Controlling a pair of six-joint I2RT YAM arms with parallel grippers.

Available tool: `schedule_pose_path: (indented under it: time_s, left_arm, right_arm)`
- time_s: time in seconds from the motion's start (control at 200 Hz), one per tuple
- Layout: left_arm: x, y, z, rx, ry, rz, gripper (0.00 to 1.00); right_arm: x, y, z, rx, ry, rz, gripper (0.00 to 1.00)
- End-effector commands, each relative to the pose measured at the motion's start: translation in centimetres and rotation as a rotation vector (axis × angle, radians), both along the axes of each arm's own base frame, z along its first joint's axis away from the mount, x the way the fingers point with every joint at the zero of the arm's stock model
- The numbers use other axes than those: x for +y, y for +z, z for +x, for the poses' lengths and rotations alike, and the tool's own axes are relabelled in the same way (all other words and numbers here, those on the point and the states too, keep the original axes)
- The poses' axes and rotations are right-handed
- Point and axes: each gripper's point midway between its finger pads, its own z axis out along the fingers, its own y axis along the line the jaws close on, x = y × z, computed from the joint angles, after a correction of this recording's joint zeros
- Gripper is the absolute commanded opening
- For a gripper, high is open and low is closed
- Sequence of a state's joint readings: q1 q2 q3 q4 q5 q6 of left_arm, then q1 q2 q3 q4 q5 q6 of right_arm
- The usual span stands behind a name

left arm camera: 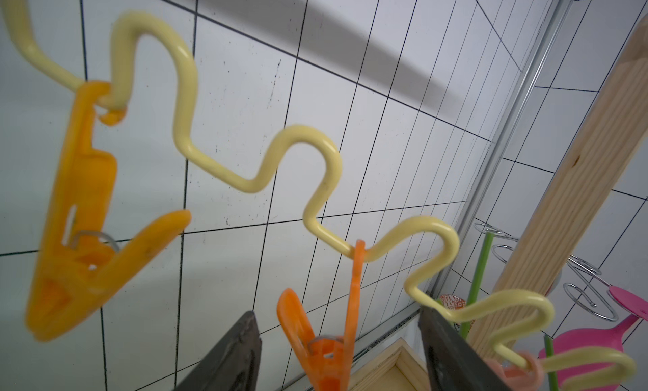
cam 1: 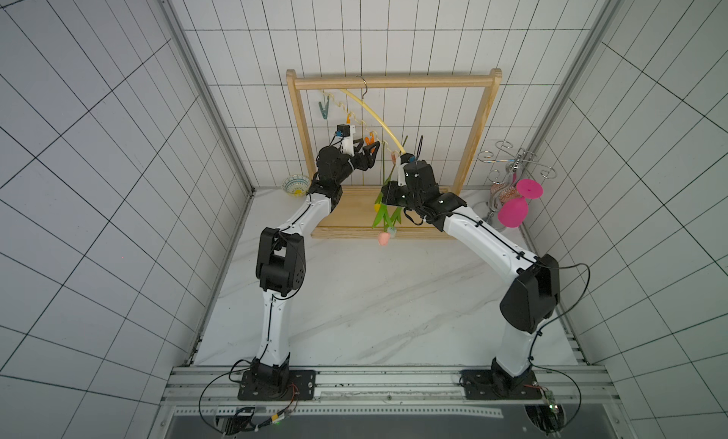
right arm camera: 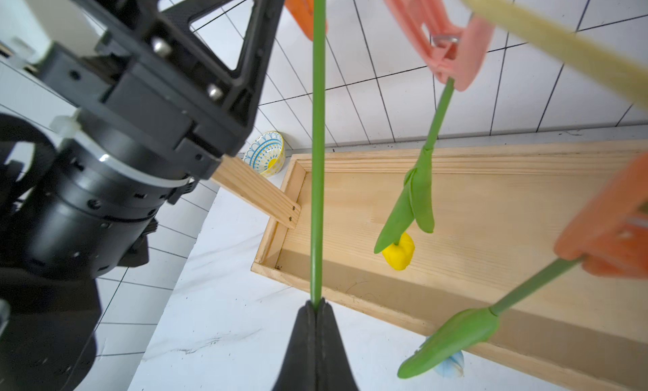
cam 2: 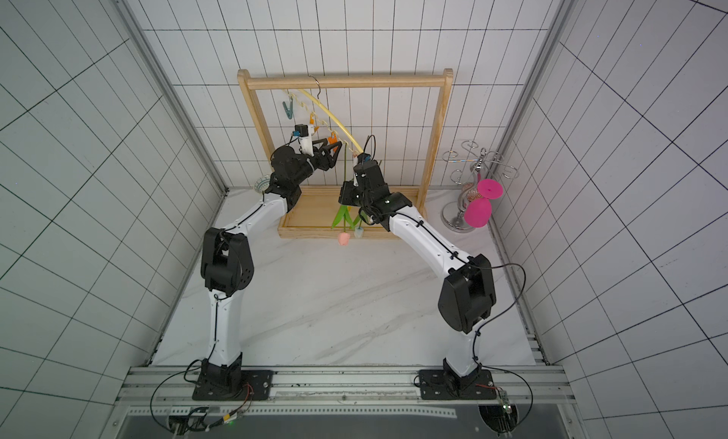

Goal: Dry the flowers on a clothes hanger
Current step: Open the clamp at the hanger.

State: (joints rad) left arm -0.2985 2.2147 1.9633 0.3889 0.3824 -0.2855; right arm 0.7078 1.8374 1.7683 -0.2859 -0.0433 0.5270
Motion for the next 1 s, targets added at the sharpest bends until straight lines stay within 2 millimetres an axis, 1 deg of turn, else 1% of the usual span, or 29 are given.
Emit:
schedule_pose_path:
  time_s: [0.0, 0.095, 0.255, 0.425, 0.49, 0.68, 0.835, 0.905, 0.949, 0.994]
  left_arm:
    - [0.0, 0.8, 0.5, -0.041, 0.017, -0.001, 0.69]
    - [-0.1, 0.8, 0.7, -0.038, 0.016, 0.002, 0.66]
    - [-0.1, 0.8, 0.9, -0.033, 0.022, 0.001, 0.58]
    - [0.0, 0.9, 0.9, -0.030, 0.026, -0.004, 0.56]
    - [0.0, 1.0, 1.0, -0.030, 0.028, -0.005, 0.54]
    - [0.2, 0.6, 1.2, -0.025, 0.037, -0.003, 0.50]
    - [0.5, 0.4, 1.5, -0.020, 0.045, -0.003, 0.41]
    - [0.8, 0.2, 1.6, -0.015, 0.049, -0.002, 0.42]
    - [1.1, 0.0, 1.8, -0.008, 0.053, -0.006, 0.50]
    - [1.4, -0.2, 2.0, 0.000, 0.054, -0.015, 0.54]
  right_arm:
    - [-0.4, 1.1, -0.6, -0.024, -0.012, -0.012, 0.00]
    - [-0.4, 1.6, -0.6, -0.029, -0.004, -0.010, 0.00]
    - [-0.6, 1.9, -0.8, -0.038, -0.006, -0.018, 0.00]
    - [-0.6, 2.0, -0.8, -0.041, -0.004, -0.017, 0.00]
    - [-0.5, 2.1, -0.8, -0.041, 0.000, -0.017, 0.00]
    - [-0.4, 1.5, -0.7, -0.034, 0.004, -0.029, 0.00]
    - [-0.3, 0.9, -0.6, -0.034, 0.011, -0.043, 0.00]
    - [-0.1, 0.8, -0.7, -0.036, 0.020, -0.042, 0.00]
    - [-0.1, 0.7, -0.6, -0.035, 0.023, -0.043, 0.00]
    - [0.0, 0.5, -0.6, -0.033, 0.028, -0.046, 0.00]
